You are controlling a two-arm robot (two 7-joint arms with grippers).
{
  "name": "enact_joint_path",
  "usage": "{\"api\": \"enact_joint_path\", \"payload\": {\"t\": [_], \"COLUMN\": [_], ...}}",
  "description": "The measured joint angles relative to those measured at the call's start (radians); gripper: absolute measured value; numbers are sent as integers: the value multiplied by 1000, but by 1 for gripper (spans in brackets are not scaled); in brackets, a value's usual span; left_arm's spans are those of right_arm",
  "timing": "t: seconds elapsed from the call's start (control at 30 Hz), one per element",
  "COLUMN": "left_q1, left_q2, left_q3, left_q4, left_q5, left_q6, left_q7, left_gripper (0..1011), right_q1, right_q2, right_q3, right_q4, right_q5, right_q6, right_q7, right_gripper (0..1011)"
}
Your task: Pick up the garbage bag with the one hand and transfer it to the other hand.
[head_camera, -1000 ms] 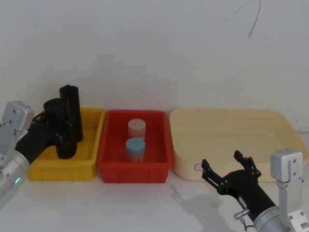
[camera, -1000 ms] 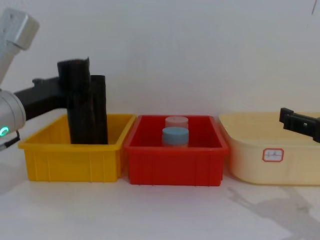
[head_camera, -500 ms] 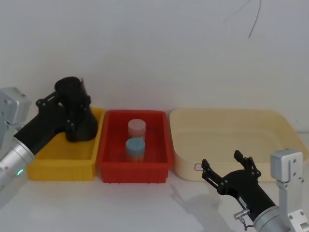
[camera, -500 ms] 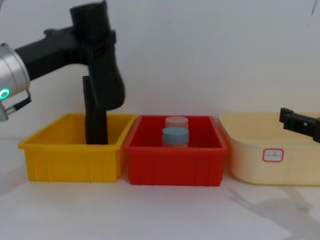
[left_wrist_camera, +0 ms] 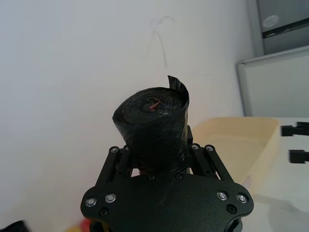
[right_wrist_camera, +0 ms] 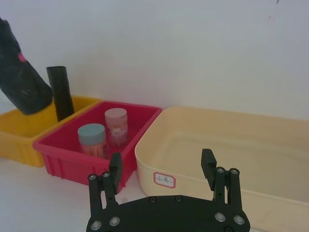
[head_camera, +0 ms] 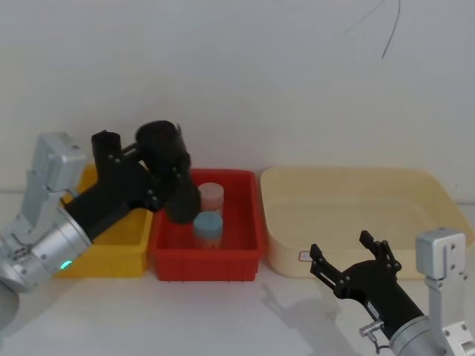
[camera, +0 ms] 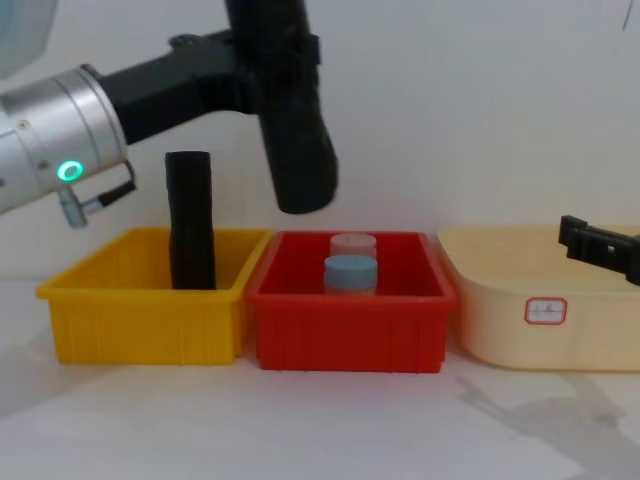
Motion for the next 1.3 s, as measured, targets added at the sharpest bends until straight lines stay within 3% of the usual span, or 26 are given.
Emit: {"api": "enact_joint_path", "payload": {"t": [0.67,1.0,1.3], "left_q1": [-66,-84,-92], "left_q2": [-48,-58,-63], "left_q3": [80,100,109], "left_q4": [130,151,161], "left_q5": [-38,-52,-59], "left_q6": [21,23,24], "left_q7": [-89,-115,-127], "left_gripper": [452,453,452], "right_q1": [0,0,10], "right_q2": [0,1,25], "right_q3": [0,0,-10], "right_q4": [0,-3,-29], "right_q5": [0,0,2], "right_q6": [0,1,30], "right_q7": [0,3,55], "right_gripper": [1001,1001,1001]}}
